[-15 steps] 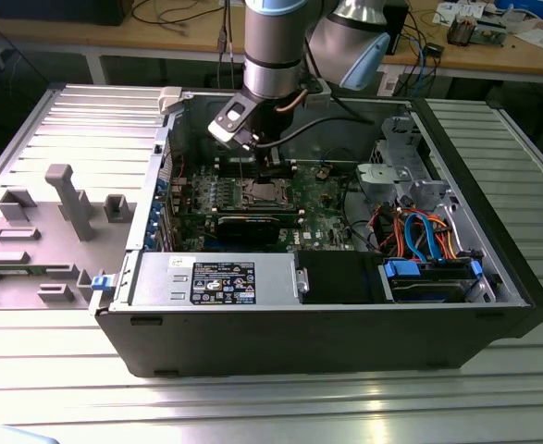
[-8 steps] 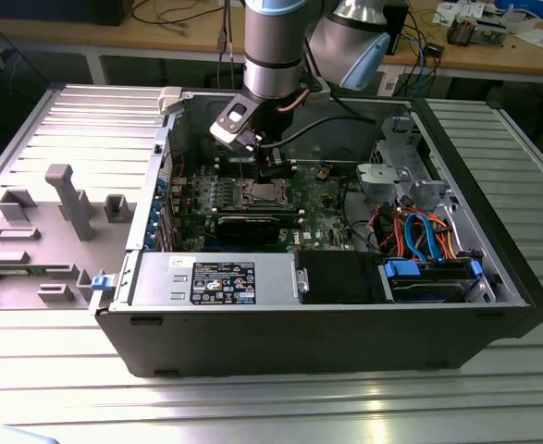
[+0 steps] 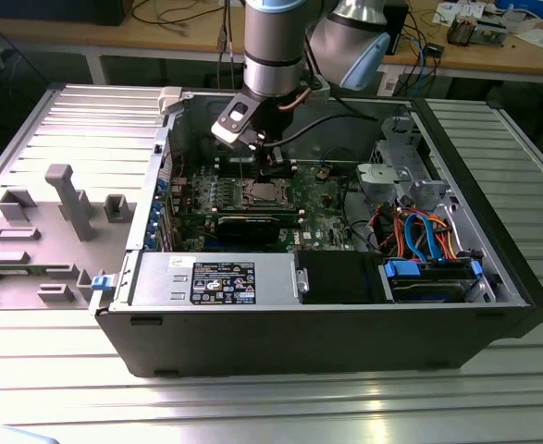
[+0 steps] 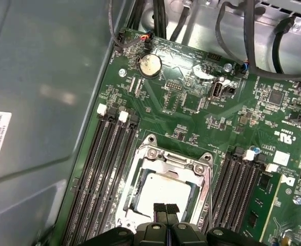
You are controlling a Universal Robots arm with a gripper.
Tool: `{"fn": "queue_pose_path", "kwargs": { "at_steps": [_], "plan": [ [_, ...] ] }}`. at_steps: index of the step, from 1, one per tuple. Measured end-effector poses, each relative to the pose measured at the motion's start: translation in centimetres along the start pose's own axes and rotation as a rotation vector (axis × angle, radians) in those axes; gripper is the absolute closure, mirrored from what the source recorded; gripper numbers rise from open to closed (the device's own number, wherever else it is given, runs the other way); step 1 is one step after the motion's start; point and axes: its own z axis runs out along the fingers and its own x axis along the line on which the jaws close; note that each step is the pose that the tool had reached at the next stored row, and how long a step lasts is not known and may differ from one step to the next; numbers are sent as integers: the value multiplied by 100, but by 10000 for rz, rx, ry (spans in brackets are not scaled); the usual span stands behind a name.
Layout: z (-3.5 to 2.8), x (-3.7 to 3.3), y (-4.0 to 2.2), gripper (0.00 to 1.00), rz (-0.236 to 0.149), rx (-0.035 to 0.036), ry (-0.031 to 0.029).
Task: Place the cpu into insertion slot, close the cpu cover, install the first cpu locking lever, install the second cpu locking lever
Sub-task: 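Install the first cpu locking lever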
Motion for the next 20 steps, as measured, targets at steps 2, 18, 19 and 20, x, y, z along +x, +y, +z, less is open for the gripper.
{"fn": "queue_pose_path", "kwargs": {
  "at_steps": [2, 18, 19, 20],
  "plan": [
    [-98, 1, 0, 89, -2, -1, 1],
    [-318, 3, -1, 89, -1449, 16, -16],
    [-319, 3, -1, 89, -1546, 17, -16],
    [-318, 7, -10, 89, -1619, 17, -15]
  ]
}}
